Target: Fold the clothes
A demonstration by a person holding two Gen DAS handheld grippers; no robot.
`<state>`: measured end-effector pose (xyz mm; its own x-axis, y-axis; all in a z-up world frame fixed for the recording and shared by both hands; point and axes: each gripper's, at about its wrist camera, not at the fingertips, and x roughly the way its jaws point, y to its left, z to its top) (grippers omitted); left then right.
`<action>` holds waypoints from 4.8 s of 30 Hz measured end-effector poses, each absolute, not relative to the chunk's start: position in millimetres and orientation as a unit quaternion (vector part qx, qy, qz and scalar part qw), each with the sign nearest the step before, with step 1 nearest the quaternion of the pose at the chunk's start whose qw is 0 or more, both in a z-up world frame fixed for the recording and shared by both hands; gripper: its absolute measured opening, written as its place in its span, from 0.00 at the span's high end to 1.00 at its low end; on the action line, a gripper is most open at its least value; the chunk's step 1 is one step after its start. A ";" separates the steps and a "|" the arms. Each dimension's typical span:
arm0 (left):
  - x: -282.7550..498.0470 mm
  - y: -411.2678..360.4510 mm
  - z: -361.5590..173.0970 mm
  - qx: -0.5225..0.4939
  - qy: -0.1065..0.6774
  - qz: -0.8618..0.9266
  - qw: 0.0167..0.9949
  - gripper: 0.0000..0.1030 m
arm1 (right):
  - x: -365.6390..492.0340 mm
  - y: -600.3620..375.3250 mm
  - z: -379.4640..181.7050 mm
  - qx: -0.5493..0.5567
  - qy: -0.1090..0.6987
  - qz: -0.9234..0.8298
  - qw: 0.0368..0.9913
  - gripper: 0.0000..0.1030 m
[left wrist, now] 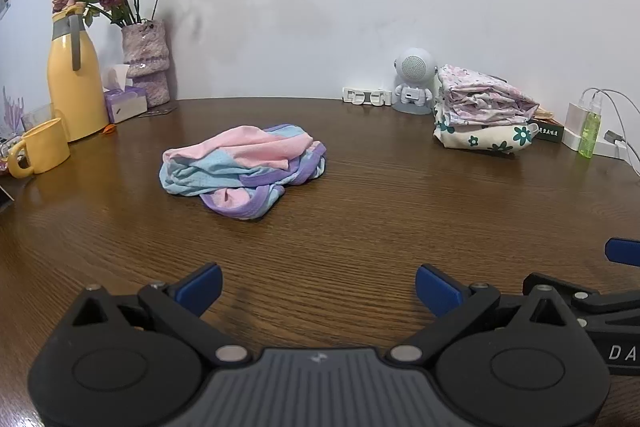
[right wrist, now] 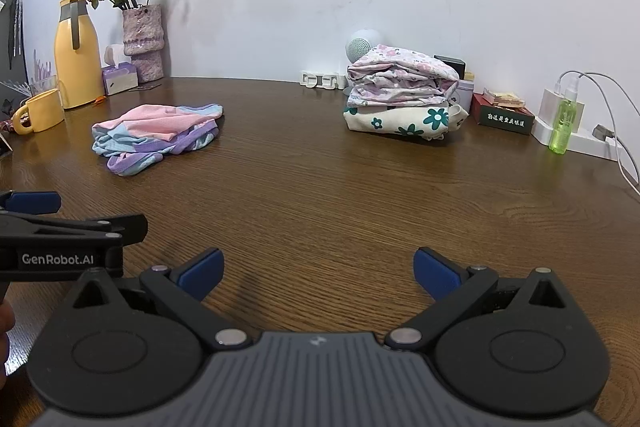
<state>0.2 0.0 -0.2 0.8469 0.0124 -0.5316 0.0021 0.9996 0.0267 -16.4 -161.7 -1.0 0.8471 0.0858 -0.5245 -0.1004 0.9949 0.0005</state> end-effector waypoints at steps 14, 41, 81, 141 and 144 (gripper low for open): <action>1.6 1.9 -3.0 0.012 0.281 0.004 0.960 0.00 | -17.3 -163.3 -0.9 -0.014 0.272 0.049 0.961 0.00; 0.7 -0.6 -1.5 0.016 0.280 0.002 0.960 0.00 | -16.7 -162.1 -1.1 -0.013 0.274 0.051 0.960 0.00; 1.0 -0.6 -0.8 0.018 0.281 -0.001 0.959 0.00 | -15.7 -162.2 -0.5 -0.012 0.278 0.053 0.959 0.00; 174.6 162.9 44.7 -0.028 0.269 0.062 0.961 0.00 | 255.2 -48.9 40.7 0.021 0.320 0.194 0.927 0.04; 207.0 168.4 43.1 -0.004 0.286 0.047 0.957 0.00 | 291.6 -30.7 31.9 0.008 0.366 0.196 0.910 0.16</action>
<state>207.0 168.4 43.1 0.8325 0.0877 -0.5470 -0.0919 0.9956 0.0198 291.6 -30.7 31.9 0.6559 0.3617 -0.6625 -0.3499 0.9234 0.1577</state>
